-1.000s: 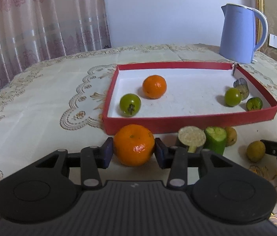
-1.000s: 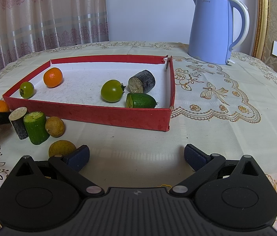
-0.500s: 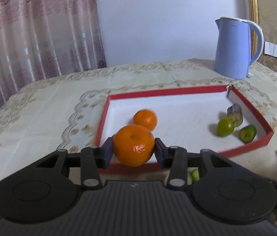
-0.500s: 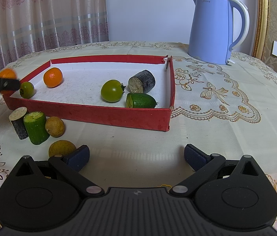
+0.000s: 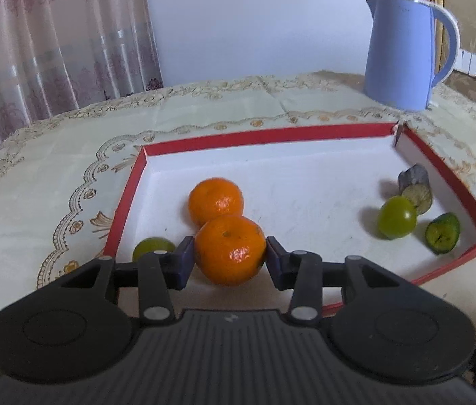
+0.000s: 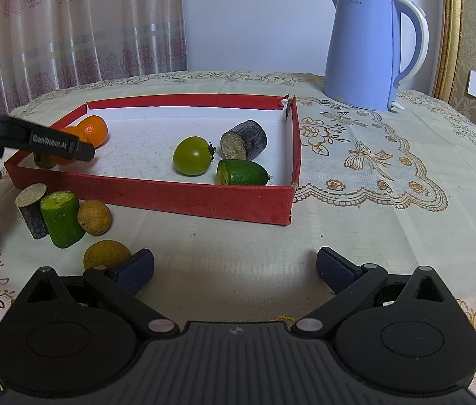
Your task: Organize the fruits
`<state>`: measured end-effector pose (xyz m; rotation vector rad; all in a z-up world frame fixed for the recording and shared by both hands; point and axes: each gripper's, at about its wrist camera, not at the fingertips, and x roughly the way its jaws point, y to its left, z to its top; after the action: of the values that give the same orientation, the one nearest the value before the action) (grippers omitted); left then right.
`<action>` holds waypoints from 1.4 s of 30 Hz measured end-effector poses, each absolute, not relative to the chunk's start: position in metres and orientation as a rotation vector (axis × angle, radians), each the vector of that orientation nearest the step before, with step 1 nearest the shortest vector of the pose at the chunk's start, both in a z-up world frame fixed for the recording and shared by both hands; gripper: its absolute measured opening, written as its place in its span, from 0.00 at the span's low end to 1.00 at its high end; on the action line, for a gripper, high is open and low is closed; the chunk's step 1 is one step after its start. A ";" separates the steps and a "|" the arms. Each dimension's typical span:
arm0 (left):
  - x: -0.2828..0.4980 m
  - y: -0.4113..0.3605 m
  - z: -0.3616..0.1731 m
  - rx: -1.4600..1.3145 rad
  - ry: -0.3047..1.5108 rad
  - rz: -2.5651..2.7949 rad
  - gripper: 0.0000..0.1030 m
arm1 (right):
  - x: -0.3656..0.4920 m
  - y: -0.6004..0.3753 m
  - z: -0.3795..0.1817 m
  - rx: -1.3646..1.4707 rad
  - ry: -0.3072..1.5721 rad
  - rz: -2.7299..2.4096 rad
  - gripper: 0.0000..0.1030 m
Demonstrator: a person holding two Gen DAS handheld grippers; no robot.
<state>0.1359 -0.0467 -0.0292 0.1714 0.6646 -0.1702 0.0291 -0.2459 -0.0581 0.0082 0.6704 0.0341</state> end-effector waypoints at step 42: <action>0.034 -0.013 -0.038 0.169 0.548 -0.216 0.97 | 0.029 -0.246 -0.058 0.009 0.670 0.034 1.00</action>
<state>0.0342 -0.0128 -0.0379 0.1693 0.5476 -0.2164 0.0291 -0.2460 -0.0581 0.0086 0.6704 0.0345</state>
